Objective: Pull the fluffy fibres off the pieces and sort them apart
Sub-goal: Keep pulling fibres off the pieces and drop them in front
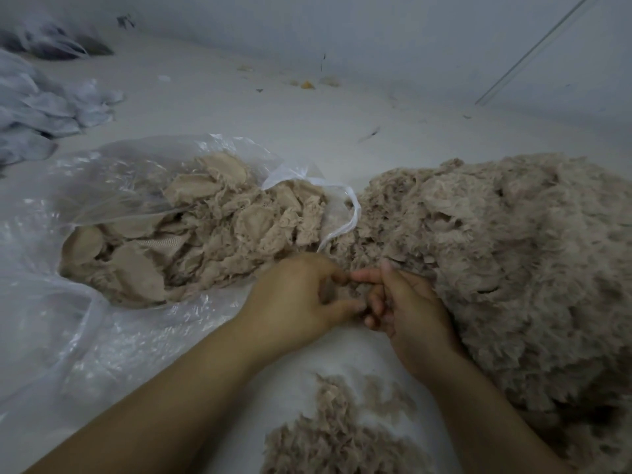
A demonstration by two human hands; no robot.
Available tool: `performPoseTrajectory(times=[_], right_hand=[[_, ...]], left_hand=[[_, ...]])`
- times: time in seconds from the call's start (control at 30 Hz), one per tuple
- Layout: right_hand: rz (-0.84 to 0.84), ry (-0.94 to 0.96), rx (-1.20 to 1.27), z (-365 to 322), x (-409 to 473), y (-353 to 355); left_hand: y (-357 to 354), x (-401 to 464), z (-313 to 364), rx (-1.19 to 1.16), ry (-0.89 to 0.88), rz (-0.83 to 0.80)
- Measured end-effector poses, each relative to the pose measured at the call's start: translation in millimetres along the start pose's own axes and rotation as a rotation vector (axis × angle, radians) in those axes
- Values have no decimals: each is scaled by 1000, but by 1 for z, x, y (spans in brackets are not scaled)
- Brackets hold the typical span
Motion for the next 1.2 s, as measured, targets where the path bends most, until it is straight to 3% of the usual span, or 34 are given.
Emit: performPoseTrajectory(times=[0.1,0.33,0.47,0.6,0.67,0.77,0.83,1.1,1.2], right_hand=[[-31,38,-66,1,1,1],[-181,205,-314,0,-2,-6],[-54,134,-305,6,3,3],[-56,101,-211,6,3,5],[-54,107,-194,5,2,3],[-58,129,-191,1,2,-1],[-67,146,-163,0,1,-1],[-156,236,-175,-5,-3,-5],[-113,232,-153,-5,-1,-3]], left_hand=[[-17,0,-1,93,-28,-56],[-13,1,0,-338,16,113],[-15,-4,-8,-75,28,-43],[-19,-6,-8,145,-28,-132],[-14,-4,-6,-24,-26,-91],[4,-1,3,-522,43,68],[8,-1,10,-703,74,127],[-16,-2,1,-814,324,21],[-19,-3,-3,-768,350,55]])
Point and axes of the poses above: each hand's wrist, its own x-axis towards the middle knuckle, its own y-axis out of the back of the hand, z = x × y, the point moved 5 cm from there along x, towards the middle knuckle, and after that the axes turned 4 degrees about z, right-handed, at the moved point
